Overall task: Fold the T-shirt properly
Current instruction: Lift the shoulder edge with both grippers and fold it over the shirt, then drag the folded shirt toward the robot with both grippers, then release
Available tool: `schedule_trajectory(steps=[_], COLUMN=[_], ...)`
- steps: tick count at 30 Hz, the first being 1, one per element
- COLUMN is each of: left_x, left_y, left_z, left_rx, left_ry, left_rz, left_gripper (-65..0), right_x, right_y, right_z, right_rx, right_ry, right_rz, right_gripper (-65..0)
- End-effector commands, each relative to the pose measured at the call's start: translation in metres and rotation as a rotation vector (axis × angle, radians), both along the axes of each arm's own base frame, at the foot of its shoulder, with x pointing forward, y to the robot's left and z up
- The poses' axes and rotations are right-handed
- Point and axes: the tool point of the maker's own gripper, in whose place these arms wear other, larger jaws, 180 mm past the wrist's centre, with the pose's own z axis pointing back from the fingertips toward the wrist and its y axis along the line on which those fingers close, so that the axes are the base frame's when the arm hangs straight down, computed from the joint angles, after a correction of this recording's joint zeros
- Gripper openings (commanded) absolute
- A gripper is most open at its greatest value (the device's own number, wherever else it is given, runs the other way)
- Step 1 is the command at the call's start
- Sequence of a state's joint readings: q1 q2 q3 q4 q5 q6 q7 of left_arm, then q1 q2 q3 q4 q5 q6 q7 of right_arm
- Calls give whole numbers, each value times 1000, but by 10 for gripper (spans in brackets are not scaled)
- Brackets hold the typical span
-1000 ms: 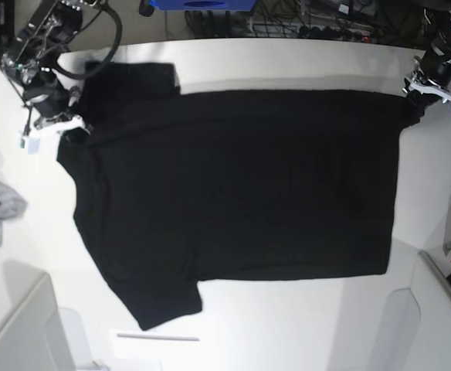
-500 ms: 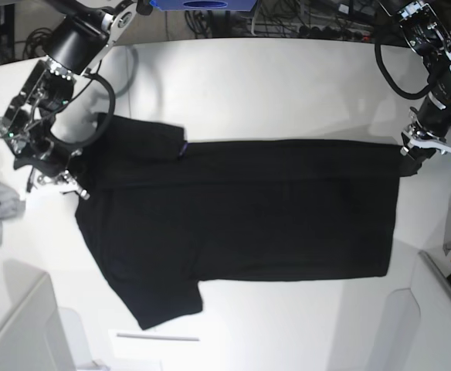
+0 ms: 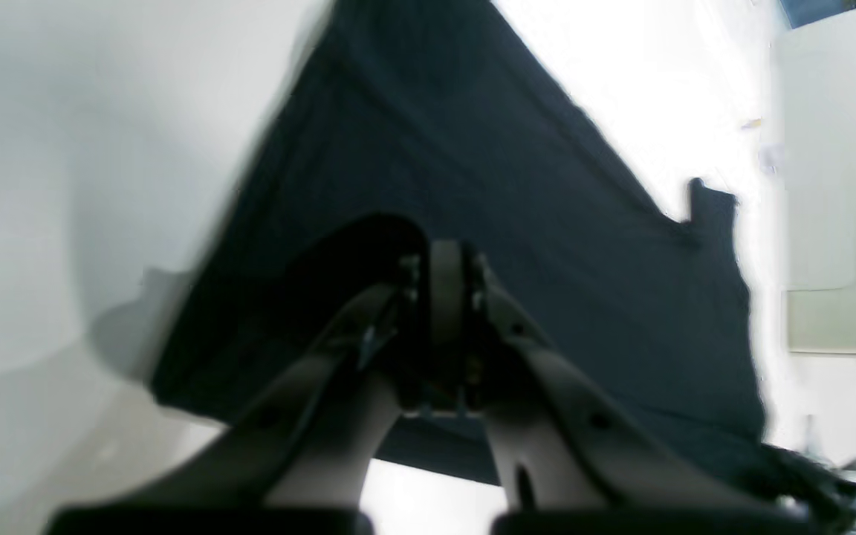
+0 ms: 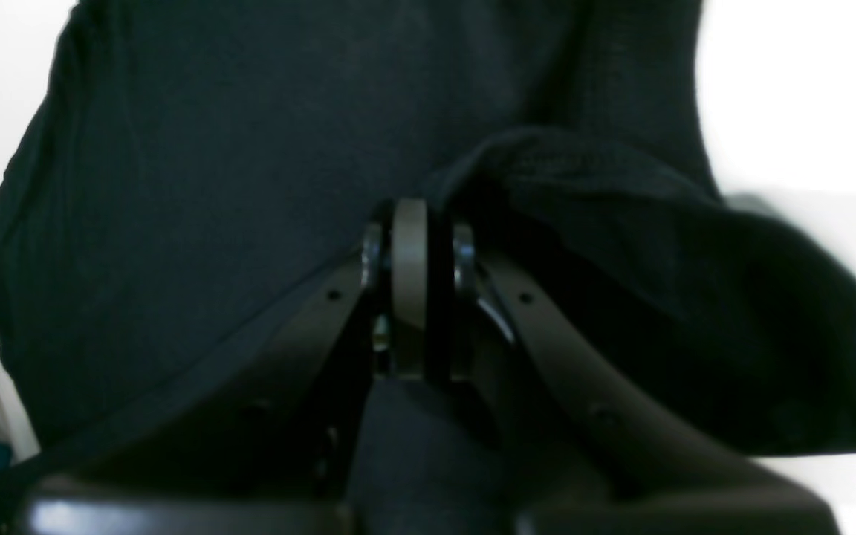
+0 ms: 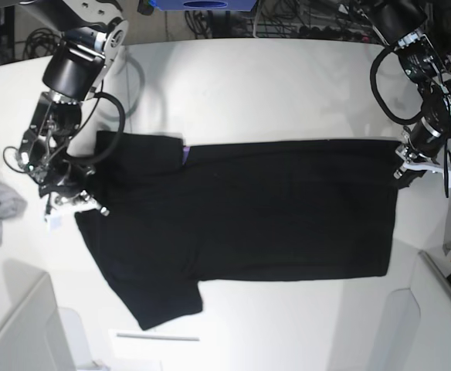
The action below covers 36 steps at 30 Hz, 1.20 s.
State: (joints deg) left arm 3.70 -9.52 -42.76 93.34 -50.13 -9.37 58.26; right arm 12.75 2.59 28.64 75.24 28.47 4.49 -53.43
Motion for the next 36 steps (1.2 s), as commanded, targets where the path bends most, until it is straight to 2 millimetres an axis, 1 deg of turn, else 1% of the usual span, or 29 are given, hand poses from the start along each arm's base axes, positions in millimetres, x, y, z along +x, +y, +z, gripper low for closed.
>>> schedule_trajectory(steps=[1,7,10,12,14,15,16,17,18,19,20,21,22,23,24,25,27,29,31,33,34,35,36], left_x=[10,16,19,18,17,16,16,17,17,17,16,13,4,-4,-15,-29,-54,-73,-86,-92,-95,-97,-98], left_y=[7,11,12,12,13,14,15,15,16,17,18,22,28,34,40,41,41,40,40,39,39,39,40], left_z=[16,17,11,6,5,5,7,8,9,12,17,24,27,32,34,29,16,1,-13,-19,-20,-20,-20], left_rx=[36,68,45,33,33,34,39,40,38,45,58,77,93,113,128,130,128,126,112,114,119,126,131], left_ry=[-50,-43,-32,-21,-16,-17,-21,-24,-30,-37,-47,-61,-63,-69,-67,-50,-14,17,39,54,59,62,63], left_rz=[2,8,15,19,19,21,24,24,25,28,28,39,57,76,98,119,140,137,140,128,122,115,112], left_gripper=[-650,-650,-650,-650,-650,-650,-650,-591,-500,-410,-324,-244,-188,-145,-118,-110,-110,-110,-110,-110,-110,-110,-110], right_x=[15,15,16,11,10,7,4,1,0,-6,-13,-20,-29,-39,-48,-59,-80,-95,-106,-117,-120,-122,-122], right_y=[-6,-10,-10,-10,-11,-13,-20,-23,-25,-32,-38,-43,-47,-48,-48,-46,-42,-44,-35,-21,-14,-11,-6], right_z=[18,17,18,15,19,20,24,28,36,43,50,57,62,65,67,67,58,48,39,32,28,25,16], right_rx=[-8,-3,-5,-3,-12,-15,-22,-20,-16,-19,-28,-45,-62,-79,-96,-107,-113,-101,-48,2,17,15,22], right_ry=[-68,-58,-62,-55,-67,-70,-86,-102,-129,-149,-170,-192,-203,-208,-211,-207,-178,-148,-131,-117,-107,-95,-69], right_rz=[-14,-54,-54,-55,-56,-63,-85,-106,-131,-165,-195,-217,-232,-239,-243,-248,-259,-281,-276,-247,-228,-210,-191], right_gripper=[-650,-650,-650,-650,-650,-623,-542,-459,-384,-326,-300,-305,-308,-308,-306,-305,-303,-303,-303,-303,-303,-303,-303])
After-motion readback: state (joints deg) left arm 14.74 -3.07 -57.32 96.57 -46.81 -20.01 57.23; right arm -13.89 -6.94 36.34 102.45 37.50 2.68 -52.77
